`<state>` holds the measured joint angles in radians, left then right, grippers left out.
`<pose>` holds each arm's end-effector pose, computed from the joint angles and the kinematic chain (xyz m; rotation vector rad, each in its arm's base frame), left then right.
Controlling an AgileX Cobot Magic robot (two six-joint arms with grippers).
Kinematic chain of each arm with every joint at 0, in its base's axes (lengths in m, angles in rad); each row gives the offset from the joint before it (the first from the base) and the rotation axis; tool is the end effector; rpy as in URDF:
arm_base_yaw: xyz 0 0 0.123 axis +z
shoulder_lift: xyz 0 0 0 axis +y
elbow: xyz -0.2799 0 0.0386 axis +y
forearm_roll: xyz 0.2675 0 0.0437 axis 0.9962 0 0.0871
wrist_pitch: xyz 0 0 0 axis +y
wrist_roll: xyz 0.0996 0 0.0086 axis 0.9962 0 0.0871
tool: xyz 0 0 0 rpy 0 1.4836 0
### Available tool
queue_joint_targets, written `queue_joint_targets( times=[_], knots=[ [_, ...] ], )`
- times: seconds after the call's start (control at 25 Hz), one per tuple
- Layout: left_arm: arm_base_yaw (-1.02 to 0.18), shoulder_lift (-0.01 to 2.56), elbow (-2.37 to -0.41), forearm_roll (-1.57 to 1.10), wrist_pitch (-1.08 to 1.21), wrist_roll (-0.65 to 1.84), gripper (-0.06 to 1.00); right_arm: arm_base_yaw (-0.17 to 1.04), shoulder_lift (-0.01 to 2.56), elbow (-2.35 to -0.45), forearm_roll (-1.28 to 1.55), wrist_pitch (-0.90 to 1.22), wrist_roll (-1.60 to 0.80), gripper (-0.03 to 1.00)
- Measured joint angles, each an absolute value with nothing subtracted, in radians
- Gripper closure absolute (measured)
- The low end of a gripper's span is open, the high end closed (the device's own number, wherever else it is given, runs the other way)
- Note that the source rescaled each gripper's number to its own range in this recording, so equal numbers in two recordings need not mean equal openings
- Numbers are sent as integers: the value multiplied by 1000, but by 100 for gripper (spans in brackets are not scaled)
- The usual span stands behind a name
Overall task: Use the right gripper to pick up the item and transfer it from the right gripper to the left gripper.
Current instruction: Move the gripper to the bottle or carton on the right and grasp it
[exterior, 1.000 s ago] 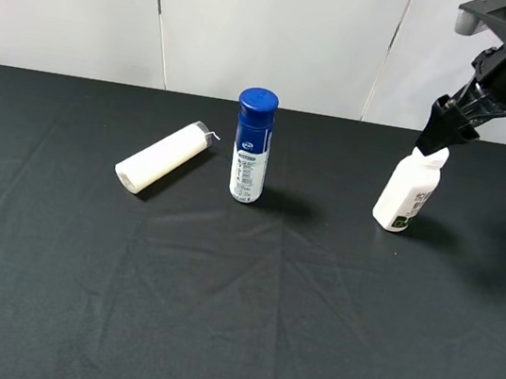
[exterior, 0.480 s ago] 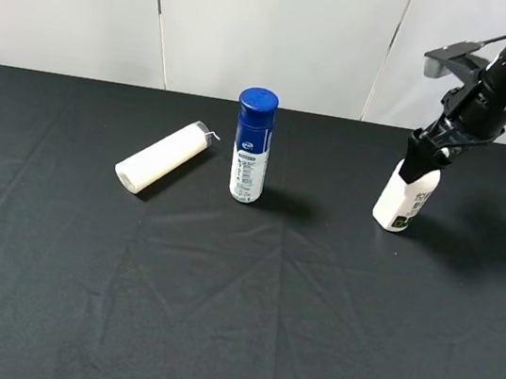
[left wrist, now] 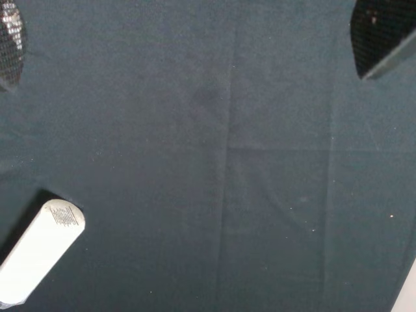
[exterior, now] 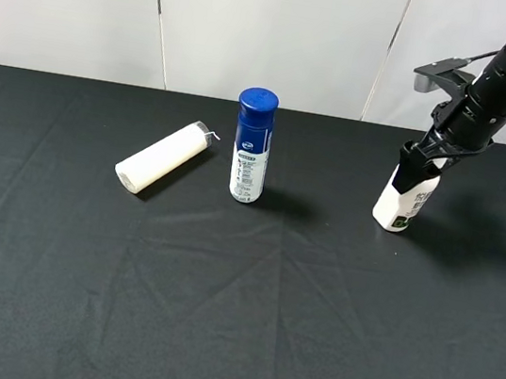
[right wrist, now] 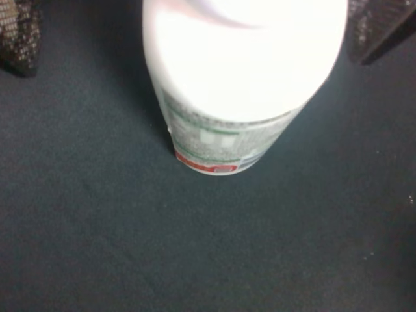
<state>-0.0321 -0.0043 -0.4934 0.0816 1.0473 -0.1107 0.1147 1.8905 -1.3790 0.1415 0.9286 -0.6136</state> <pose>0.0236 0.0063 0.2820 -0.0828 2.0288 0.0075 0.3972 0.0571 0.1869 -0.9338 2.7447 0.0941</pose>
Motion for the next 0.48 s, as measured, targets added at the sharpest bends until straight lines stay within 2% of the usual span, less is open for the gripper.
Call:
queue_joint_targets(
  times=[0.48],
  knots=[
    [-32, -4, -493, 82, 1047, -111, -5, 115, 1903, -1381, 142, 915, -606, -3]
  ],
)
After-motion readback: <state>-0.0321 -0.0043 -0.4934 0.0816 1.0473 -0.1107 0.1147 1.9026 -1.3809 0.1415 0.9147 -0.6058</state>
